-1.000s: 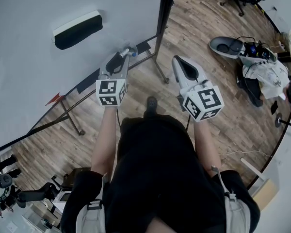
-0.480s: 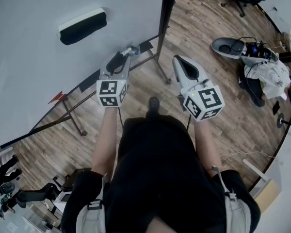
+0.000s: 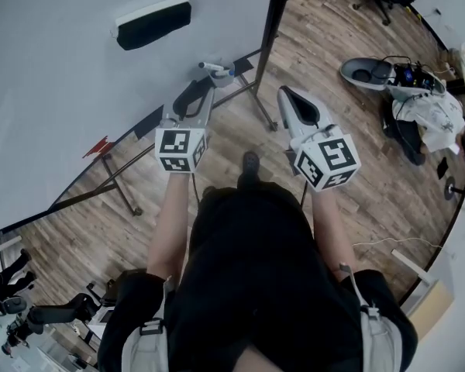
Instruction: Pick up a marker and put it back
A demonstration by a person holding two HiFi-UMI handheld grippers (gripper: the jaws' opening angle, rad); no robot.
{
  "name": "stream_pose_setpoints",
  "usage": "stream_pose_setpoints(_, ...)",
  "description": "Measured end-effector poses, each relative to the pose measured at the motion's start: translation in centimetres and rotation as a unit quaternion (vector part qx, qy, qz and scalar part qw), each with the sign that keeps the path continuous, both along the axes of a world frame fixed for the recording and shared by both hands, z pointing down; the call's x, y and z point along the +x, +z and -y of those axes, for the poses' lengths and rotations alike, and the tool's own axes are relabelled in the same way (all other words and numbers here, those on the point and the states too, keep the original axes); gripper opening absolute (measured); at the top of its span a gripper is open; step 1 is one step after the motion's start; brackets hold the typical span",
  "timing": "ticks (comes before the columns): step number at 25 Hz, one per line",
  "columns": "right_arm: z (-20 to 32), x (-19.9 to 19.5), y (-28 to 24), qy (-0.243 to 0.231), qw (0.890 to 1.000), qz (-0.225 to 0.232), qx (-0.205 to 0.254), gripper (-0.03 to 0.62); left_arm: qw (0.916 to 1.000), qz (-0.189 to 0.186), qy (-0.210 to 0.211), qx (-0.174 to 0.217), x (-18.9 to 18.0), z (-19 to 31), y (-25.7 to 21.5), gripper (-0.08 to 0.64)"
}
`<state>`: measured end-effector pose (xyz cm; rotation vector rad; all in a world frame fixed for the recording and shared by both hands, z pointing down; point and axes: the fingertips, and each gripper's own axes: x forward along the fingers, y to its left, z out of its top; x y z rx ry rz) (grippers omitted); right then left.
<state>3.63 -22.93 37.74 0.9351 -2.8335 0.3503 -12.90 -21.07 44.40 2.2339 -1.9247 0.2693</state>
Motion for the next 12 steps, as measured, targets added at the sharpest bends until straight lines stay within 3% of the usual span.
stream_pose_setpoints(12,-8.1,-4.1,-0.6,0.029,1.000,-0.005,0.004,0.002,0.9990,-0.006,0.041,0.019,-3.1,-7.2,-2.1,0.118)
